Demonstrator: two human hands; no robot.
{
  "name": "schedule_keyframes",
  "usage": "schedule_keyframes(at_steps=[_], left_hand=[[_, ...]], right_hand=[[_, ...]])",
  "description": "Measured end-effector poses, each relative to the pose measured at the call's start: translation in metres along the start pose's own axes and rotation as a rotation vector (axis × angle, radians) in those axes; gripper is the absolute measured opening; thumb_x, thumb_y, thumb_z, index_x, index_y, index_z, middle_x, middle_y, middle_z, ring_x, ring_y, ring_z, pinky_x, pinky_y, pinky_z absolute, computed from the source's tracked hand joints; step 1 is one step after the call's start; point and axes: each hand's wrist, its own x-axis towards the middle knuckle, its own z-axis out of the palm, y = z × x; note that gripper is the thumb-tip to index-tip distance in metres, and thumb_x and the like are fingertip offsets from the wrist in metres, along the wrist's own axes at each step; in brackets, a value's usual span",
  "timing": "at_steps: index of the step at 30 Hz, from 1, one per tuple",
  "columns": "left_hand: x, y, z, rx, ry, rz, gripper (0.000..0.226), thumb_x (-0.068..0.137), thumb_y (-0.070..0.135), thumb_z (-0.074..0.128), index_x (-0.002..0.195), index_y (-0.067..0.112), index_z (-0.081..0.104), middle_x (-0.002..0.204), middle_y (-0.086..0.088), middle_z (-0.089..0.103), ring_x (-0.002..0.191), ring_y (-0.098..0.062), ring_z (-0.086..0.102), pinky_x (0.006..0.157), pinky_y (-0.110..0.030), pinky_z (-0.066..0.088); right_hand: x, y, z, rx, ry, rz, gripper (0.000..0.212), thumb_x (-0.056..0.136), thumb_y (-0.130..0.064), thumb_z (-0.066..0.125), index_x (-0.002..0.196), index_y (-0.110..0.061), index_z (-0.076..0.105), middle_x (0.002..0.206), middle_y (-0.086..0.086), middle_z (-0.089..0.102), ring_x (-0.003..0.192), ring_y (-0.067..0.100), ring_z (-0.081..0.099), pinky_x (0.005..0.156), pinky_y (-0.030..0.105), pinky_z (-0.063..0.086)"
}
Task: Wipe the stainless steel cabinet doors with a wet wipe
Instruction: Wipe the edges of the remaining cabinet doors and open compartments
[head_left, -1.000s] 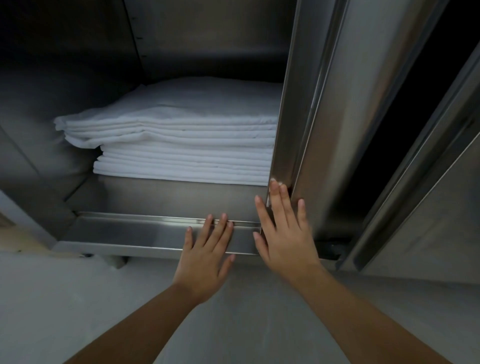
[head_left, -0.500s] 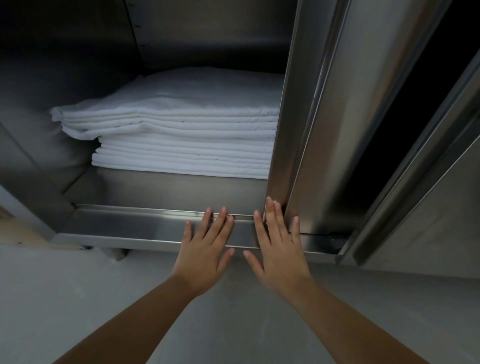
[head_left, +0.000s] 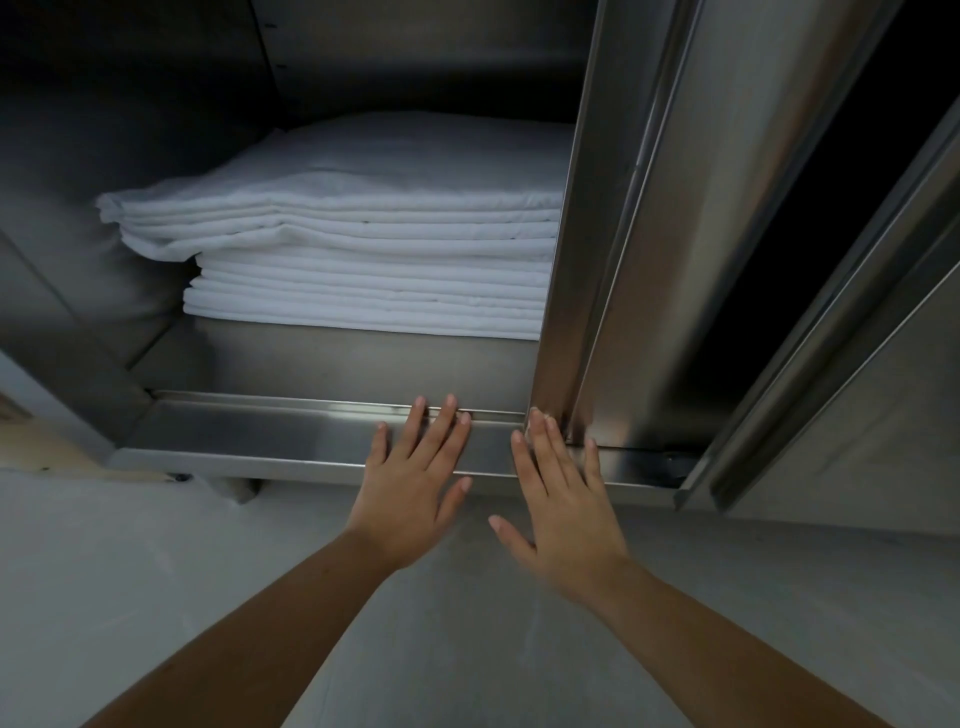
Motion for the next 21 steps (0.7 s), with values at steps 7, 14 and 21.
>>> schedule_keyframes(at_steps=[7, 14, 21], left_hand=[[-0.001, -0.001, 0.003, -0.031, 0.001, -0.001, 0.056, 0.095, 0.042, 0.035, 0.142, 0.013, 0.035, 0.15, -0.006, 0.028, 0.137, -0.035, 0.027, 0.102, -0.059, 0.028], [-0.003, -0.002, 0.004, -0.05, -0.041, -0.02, 0.059, 0.093, 0.044, 0.024, 0.144, 0.015, 0.028, 0.152, -0.005, 0.023, 0.139, -0.033, 0.021, 0.105, -0.056, 0.024], [-0.005, -0.004, 0.012, -0.055, -0.032, -0.029, 0.06, 0.093, 0.046, 0.023, 0.145, 0.02, 0.01, 0.153, 0.001, 0.004, 0.142, -0.028, 0.004, 0.11, -0.051, 0.01]], right_hand=[[-0.006, -0.003, -0.004, 0.009, -0.032, 0.011, 0.078, 0.085, -0.059, 0.027, 0.136, -0.003, 0.044, 0.146, 0.018, 0.035, 0.133, 0.033, 0.035, 0.102, 0.057, 0.026], [-0.016, -0.006, -0.006, 0.005, -0.051, 0.01, 0.079, 0.084, -0.06, 0.026, 0.138, -0.003, 0.042, 0.148, 0.015, 0.032, 0.135, 0.034, 0.032, 0.102, 0.056, 0.029], [-0.026, -0.006, -0.005, -0.031, 0.044, -0.054, 0.075, 0.083, -0.056, 0.041, 0.136, -0.004, 0.046, 0.145, 0.017, 0.038, 0.132, 0.035, 0.037, 0.1, 0.053, 0.035]])
